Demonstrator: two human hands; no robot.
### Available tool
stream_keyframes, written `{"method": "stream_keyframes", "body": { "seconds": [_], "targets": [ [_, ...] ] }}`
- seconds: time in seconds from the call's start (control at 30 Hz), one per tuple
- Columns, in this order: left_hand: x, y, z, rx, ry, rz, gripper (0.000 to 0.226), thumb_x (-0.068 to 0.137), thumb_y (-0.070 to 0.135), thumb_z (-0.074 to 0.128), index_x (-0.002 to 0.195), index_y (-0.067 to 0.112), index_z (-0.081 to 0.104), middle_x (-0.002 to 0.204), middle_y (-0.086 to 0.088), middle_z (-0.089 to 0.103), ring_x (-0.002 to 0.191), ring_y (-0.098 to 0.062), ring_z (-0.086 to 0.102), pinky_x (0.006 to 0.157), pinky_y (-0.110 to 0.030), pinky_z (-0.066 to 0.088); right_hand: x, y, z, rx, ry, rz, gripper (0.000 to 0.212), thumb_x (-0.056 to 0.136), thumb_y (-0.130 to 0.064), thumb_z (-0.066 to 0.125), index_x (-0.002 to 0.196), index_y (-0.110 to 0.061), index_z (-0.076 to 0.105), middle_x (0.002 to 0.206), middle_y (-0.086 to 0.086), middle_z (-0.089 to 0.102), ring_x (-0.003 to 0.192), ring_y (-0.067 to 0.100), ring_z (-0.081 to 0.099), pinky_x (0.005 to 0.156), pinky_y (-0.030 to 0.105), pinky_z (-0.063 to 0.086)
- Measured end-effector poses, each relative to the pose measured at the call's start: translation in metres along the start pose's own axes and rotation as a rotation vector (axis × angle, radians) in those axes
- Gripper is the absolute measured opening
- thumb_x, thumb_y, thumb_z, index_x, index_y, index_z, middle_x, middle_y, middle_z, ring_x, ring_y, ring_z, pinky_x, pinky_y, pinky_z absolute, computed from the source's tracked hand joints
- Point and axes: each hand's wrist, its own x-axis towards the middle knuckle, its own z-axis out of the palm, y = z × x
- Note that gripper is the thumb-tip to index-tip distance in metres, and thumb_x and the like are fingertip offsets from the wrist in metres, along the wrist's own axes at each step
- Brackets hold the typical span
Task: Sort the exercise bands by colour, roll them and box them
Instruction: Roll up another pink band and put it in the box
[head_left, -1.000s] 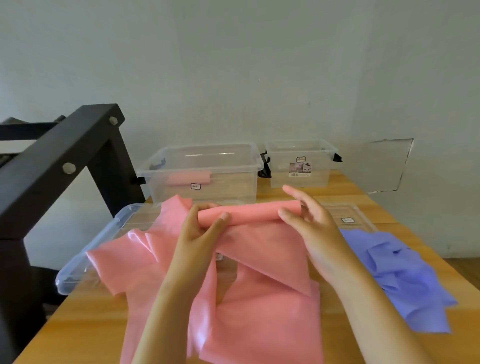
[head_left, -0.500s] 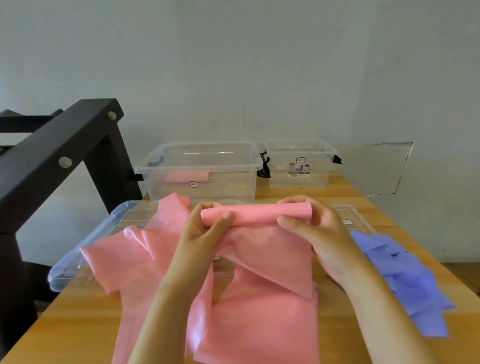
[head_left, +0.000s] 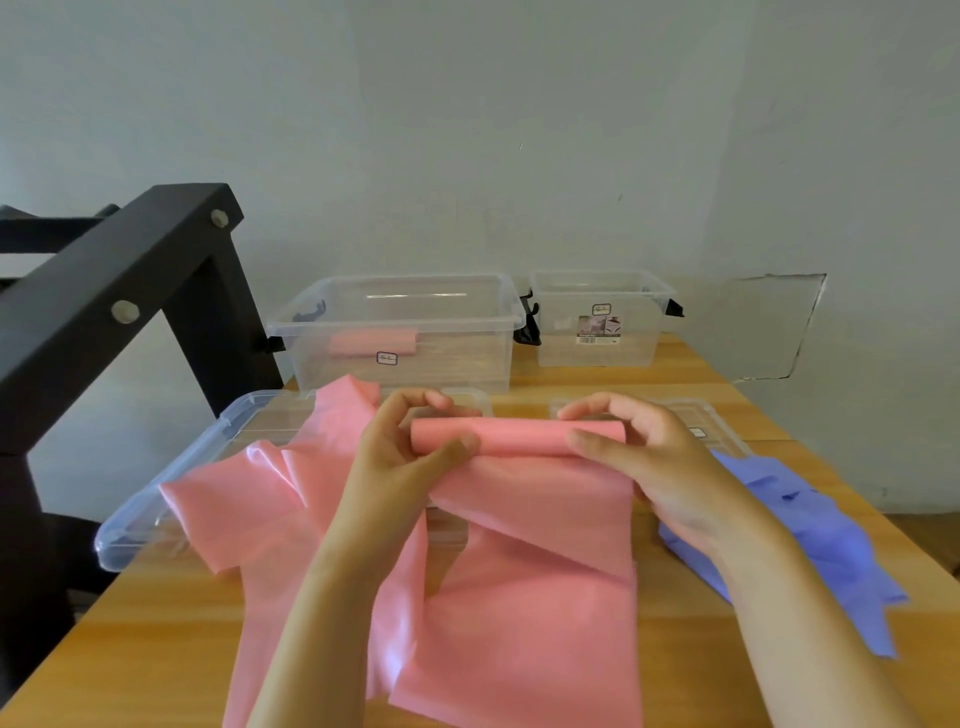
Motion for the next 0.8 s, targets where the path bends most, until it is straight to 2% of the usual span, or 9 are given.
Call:
{"method": "stream_keyframes", "body": {
  "seconds": [0.07,0.2,0.27,0.4,0.47,0.5,0.6,0.7,0.8],
  "targets": [
    [-0.0002,-0.0010,0.0015,-0.015,0.005,0.011,0.037,0.068,0.011,0.083,0.093,0.022,0.058,0.094,-0.002,0.069,0.082,-0.019,0.062,0.063,-0.033,0.051,0.0008,-0.0001,0.0005,-0.018,0.076,-0.041,0.014,0.078,-0.022,0.077,0.081,-0.034,0.071,0.100,-0.001,0.072,0.086,0.013,0.065,0.072,0.022,0.049],
    [-0.0004,-0.0042,0.0009,0.038,0.007,-0.065,0.032,0.066,0.047,0.072,0.092,0.031,0.064,0.085,0.004,0.063,0.074,-0.019,0.055,0.065,-0.039,0.038,0.0007,-0.0053,0.0029,0.013,0.081,-0.145,0.032,0.077,0.000,0.075,0.074,-0.032,0.070,0.101,-0.003,0.073,0.094,0.011,0.067,0.083,0.028,0.051],
    [-0.0004,-0.0040,0.0015,0.087,-0.003,-0.048,0.031,0.065,0.044,0.074,0.090,0.029,0.063,0.082,0.006,0.062,0.069,-0.017,0.054,0.060,-0.035,0.040,0.0005,-0.0057,0.0025,0.009,0.065,-0.164,0.029,0.071,-0.005,0.077,0.079,-0.032,0.070,0.105,-0.003,0.072,0.099,0.012,0.066,0.085,0.027,0.052],
    [0.0001,-0.0014,-0.0012,0.045,0.027,0.011,0.030,0.069,0.017,0.077,0.093,0.023,0.060,0.085,0.006,0.066,0.075,-0.014,0.060,0.060,-0.028,0.051,0.0016,-0.0003,-0.0005,-0.073,0.057,-0.014,0.021,0.076,-0.034,0.079,0.094,-0.035,0.068,0.104,-0.010,0.072,0.098,0.014,0.065,0.081,0.028,0.050],
    [-0.0001,-0.0006,-0.0023,0.034,0.023,0.002,0.029,0.072,0.016,0.074,0.095,0.025,0.060,0.094,-0.001,0.068,0.080,-0.015,0.062,0.065,-0.031,0.052,0.0021,0.0004,-0.0007,-0.079,0.093,-0.018,0.010,0.082,-0.027,0.075,0.087,-0.033,0.069,0.090,-0.009,0.071,0.085,0.013,0.063,0.071,0.024,0.047],
    [-0.0007,-0.0002,-0.0021,0.041,0.021,-0.014,0.026,0.074,0.020,0.073,0.097,0.026,0.061,0.099,-0.004,0.069,0.083,-0.015,0.063,0.068,-0.032,0.051,0.0021,0.0001,-0.0007,-0.072,0.114,-0.042,0.012,0.083,-0.021,0.074,0.083,-0.032,0.069,0.087,-0.006,0.070,0.082,0.015,0.061,0.070,0.025,0.046],
    [-0.0002,-0.0034,-0.0008,0.138,0.027,-0.060,0.012,0.087,0.031,0.068,0.097,0.027,0.064,0.104,-0.003,0.067,0.081,-0.011,0.062,0.068,-0.029,0.047,0.0011,-0.0022,-0.0009,-0.052,0.126,-0.101,0.026,0.082,-0.008,0.074,0.080,-0.033,0.069,0.099,0.003,0.072,0.092,0.021,0.063,0.076,0.032,0.047],
    [0.0009,-0.0050,0.0010,0.169,0.034,-0.005,0.014,0.078,0.026,0.069,0.091,0.026,0.063,0.093,-0.002,0.060,0.073,-0.013,0.054,0.058,-0.026,0.044,-0.0002,-0.0045,-0.0008,0.009,0.077,-0.124,0.034,0.082,0.001,0.071,0.082,-0.033,0.069,0.103,-0.003,0.072,0.096,0.015,0.066,0.076,0.025,0.049],
    [0.0005,-0.0025,0.0017,0.059,0.014,0.048,0.026,0.072,0.013,0.072,0.092,0.022,0.058,0.089,0.004,0.065,0.078,-0.014,0.059,0.062,-0.029,0.048,0.0001,-0.0013,-0.0003,0.028,0.055,-0.014,0.022,0.085,-0.011,0.070,0.096,-0.031,0.069,0.097,0.001,0.072,0.084,0.013,0.066,0.066,0.021,0.049]
  ]
}}
